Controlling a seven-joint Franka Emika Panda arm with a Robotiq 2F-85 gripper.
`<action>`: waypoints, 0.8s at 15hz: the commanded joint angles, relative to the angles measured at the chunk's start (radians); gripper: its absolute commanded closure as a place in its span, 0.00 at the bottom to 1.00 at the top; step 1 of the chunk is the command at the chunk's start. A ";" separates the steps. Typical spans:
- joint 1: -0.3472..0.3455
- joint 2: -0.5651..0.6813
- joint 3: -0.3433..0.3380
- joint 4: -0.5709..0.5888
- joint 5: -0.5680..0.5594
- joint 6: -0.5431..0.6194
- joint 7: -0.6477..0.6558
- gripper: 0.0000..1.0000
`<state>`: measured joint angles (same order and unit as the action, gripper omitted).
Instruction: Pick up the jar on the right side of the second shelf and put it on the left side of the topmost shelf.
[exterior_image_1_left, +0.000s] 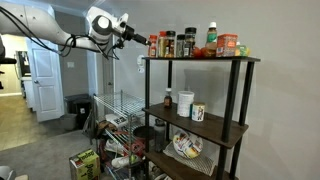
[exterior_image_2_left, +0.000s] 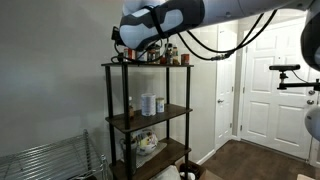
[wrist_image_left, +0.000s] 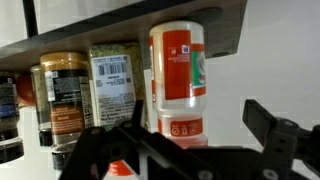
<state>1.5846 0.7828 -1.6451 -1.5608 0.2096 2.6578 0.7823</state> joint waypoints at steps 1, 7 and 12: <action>0.137 -0.029 -0.087 -0.113 -0.052 0.027 0.002 0.00; 0.328 -0.005 -0.223 -0.286 -0.016 0.070 -0.026 0.00; 0.465 0.021 -0.303 -0.441 0.011 0.090 -0.051 0.00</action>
<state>1.9593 0.7834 -1.8893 -1.8912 0.1932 2.7161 0.7780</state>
